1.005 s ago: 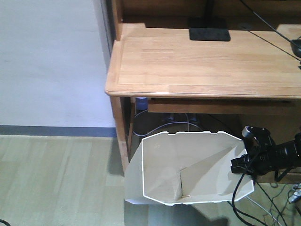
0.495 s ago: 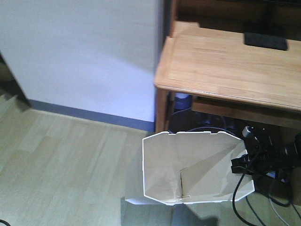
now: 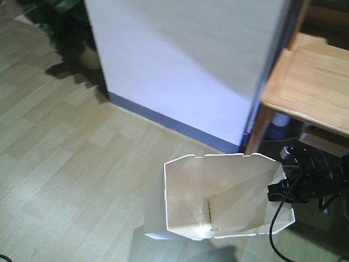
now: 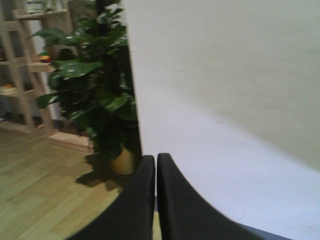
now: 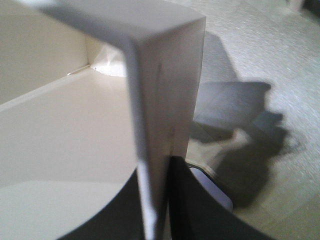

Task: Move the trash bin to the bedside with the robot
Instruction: 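Hold the bin with the right gripper while the base turns toward the bed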

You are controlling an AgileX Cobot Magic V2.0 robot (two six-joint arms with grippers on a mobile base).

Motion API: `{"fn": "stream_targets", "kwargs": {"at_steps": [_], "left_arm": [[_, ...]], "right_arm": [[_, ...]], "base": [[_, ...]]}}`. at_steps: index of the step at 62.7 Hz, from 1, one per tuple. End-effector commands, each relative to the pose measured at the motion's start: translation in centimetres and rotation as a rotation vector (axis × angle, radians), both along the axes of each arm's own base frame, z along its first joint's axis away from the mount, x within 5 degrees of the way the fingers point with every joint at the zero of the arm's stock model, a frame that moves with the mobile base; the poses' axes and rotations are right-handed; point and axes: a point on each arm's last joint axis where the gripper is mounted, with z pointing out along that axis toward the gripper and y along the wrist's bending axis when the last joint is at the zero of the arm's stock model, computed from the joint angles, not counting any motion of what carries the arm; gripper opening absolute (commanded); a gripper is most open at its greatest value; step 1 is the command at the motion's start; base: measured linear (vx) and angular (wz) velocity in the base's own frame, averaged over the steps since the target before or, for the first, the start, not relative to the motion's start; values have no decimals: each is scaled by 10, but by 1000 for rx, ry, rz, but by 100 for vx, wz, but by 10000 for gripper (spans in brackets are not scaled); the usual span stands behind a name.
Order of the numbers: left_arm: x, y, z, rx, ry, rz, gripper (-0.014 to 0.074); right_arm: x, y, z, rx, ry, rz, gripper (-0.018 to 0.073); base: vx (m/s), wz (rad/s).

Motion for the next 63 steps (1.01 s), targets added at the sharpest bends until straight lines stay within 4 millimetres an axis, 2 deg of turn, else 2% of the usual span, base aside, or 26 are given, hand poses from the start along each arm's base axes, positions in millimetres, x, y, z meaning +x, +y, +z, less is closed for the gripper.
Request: {"fn": "stream_targets", "kwargs": {"at_steps": [1, 63], "left_arm": [[0, -1, 3, -23, -70, -9, -6], [0, -1, 3, -23, -70, -9, -6]], "right_arm": [[11, 15, 32, 229, -102, 11, -4], [11, 15, 32, 229, -102, 11, -4]], "base": [[-1, 61], [3, 47]]}}
